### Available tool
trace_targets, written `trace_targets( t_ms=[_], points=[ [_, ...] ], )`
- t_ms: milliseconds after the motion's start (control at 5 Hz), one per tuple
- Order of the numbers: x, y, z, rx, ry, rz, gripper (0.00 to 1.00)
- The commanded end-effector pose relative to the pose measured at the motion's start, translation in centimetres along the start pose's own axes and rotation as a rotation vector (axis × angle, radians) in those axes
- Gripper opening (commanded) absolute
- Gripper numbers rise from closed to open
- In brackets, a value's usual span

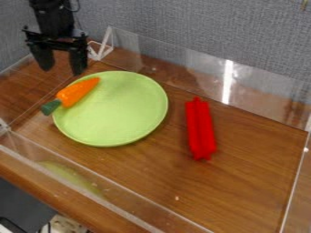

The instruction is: Move the carrot from the green plate to the table

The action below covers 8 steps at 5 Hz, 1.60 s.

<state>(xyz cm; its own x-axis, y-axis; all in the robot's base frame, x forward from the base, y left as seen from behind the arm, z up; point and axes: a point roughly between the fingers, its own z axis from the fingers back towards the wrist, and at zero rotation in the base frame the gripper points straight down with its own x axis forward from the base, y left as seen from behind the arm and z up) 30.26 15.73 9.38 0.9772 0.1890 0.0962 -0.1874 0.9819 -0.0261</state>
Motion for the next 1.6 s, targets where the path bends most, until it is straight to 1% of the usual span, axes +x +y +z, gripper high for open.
trace_targets(
  t_ms=[0,200,400,600,1000,1400],
  points=[
    [1.1,-0.3,0.3,0.017,-0.036,0.027,1.0],
    [1.2,1.3,-1.5,0.015,-0.013,0.04,1.0],
    [1.2,3.1,-2.0,0.015,-0.009,0.052,1.0],
    [1.7,3.6,-1.8,0.015,-0.019,0.07,1.0],
    [2.7,3.5,-1.8,0.019,-0.029,0.087,1.0],
    [2.8,2.5,-1.4,0.029,-0.038,0.152,1.0]
  ],
)
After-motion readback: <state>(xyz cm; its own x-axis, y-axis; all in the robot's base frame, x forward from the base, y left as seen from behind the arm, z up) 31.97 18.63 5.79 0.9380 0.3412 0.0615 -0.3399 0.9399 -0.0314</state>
